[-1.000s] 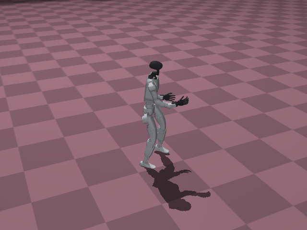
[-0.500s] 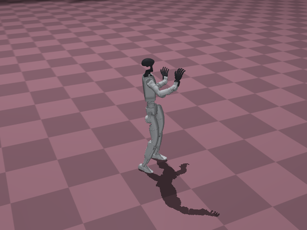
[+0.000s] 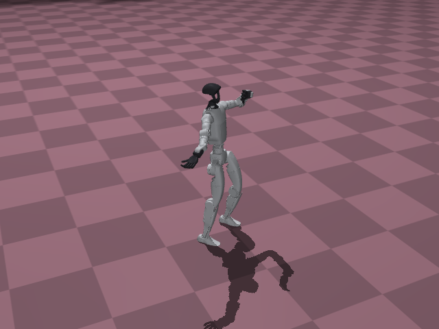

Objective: Dance

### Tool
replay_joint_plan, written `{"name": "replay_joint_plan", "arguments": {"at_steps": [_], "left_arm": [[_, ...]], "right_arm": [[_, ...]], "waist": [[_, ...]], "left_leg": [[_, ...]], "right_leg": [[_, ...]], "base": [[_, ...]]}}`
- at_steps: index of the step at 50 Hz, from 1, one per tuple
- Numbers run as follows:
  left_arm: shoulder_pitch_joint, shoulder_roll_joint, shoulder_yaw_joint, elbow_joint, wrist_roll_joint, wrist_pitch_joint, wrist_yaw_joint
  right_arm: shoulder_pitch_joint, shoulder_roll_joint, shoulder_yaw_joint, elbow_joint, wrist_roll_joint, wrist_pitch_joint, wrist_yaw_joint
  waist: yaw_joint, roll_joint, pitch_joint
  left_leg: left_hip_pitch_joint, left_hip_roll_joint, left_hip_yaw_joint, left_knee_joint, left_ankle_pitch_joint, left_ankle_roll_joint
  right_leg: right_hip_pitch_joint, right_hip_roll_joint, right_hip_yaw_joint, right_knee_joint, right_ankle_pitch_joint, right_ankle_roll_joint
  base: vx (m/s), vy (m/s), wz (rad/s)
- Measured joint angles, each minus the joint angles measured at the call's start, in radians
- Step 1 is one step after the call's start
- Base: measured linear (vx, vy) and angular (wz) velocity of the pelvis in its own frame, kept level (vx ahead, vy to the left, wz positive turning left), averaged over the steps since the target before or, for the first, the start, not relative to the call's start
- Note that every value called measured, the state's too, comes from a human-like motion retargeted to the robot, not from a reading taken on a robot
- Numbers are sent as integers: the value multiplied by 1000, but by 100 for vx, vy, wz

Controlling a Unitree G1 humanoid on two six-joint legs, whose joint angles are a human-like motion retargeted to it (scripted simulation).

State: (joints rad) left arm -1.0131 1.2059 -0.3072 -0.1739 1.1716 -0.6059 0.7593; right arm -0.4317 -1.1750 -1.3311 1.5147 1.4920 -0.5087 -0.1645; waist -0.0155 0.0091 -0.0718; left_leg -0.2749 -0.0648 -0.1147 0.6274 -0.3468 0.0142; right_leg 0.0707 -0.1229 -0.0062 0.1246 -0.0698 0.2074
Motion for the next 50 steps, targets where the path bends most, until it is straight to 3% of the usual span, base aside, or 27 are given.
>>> {"name": "replay_joint_plan", "arguments": {"at_steps": [3, 5, 8, 11, 14, 20, 22, 25, 29, 33, 39, 45, 50], "left_arm": [[-37, -82, 83, 301, -45, 109, 69], [-75, -131, 173, 505, -144, 222, 136], [-121, -182, 321, 771, -356, 335, 208], [-159, -203, 529, 1042, -731, 407, 211], [-137, -173, 734, 1256, -1092, 375, 160], [79, -76, 1105, 1607, -1756, 199, 15], [156, -113, 1239, 1614, -1934, 136, 6], [203, -126, 1341, 1645, -2196, 38, -145], [135, -83, 1303, 1645, -2264, 45, -152], [93, 0, 1154, 1612, -2093, 57, -161], [108, 94, 1064, 1622, -1973, 92, -119], [232, 11, 1248, 1666, -1936, 68, -47], [301, -108, 1469, 1661, -2277, 58, -159]], "right_arm": [[-68, -40, 110, -72, -179, 47, 46], [-128, -55, 265, -191, -300, -18, 40], [-224, -57, 549, -414, -472, -67, 2], [-296, -105, 856, -655, -690, -7, 67], [-364, -151, 1116, -837, -974, 38, 61], [-466, -249, 1510, -1124, -1552, 101, -57], [-483, -288, 1601, -1209, -1706, 49, -146], [-514, -361, 1664, -1327, -2005, -57, -350], [-553, -393, 1619, -1321, -2197, -63, -580], [-601, -318, 1574, -1215, -2024, -41, -495], [-664, -295, 1602, -1213, -1842, -170, -373], [-548, -350, 1670, -1359, -1887, -131, -350], [-477, -401, 1812, -1473, -2152, -90, -423]], "waist": [[62, -13, -29], [139, -12, -32], [205, -2, -18], [235, 16, -17], [258, 37, -24], [344, 53, -11], [372, 47, 15], [380, 43, 70], [330, 38, 100], [277, 40, 61], [239, 26, 29], [268, 13, 64], [288, 19, 93]], "left_leg": [[26, -2, 24, -73, 39, 6], [62, 17, 71, -138, 75, 12], [136, 33, 137, -250, 130, 17], [205, 32, 196, -376, 198, 24], [257, 27, 239, -464, 246, 31], [320, -4, 308, -566, 283, 49], [334, -23, 314, -575, 274, 51], [349, -34, 297, -574, 266, 50], [342, -23, 260, -564, 269, 51], [294, 15, 246, -526, 265, 41], [247, 26, 230, -478, 243, 34], [308, 19, 246, -535, 252, 29], [369, 30, 296, -592, 254, 21]], "right_leg": [[-19, -4, 16, -1, 8, -10], [-33, 6, 55, 9, 15, -17], [-46, 7, 80, 34, 17, -22], [-73, 5, 93, 79, 10, -19], [-104, 12, 114, 141, -1, -7], [-206, 37, 175, 327, -54, 25], [-225, 38, 182, 380, -74, 26], [-233, 38, 169, 422, -89, 18], [-190, 26, 114, 351, -67, -1], [-135, 24, 106, 204, -19, -12], [-85, 16, 92, 72, 20, -34], [-115, 30, 122, 154, -8, -19], [-184, 75, 167, 318, -54, -5]], "base": [[0, 7, -49], [-7, -5, -103], [-16, -1, -68], [-18, 9, -26], [-4, 9, -31], [-10, 7, -46], [-15, -2, -23], [-17, -19, 23], [-7, -23, 63], [8, -5, 22], [4, 1, 2], [-7, -4, -22], [-10, -3, -22]]}}
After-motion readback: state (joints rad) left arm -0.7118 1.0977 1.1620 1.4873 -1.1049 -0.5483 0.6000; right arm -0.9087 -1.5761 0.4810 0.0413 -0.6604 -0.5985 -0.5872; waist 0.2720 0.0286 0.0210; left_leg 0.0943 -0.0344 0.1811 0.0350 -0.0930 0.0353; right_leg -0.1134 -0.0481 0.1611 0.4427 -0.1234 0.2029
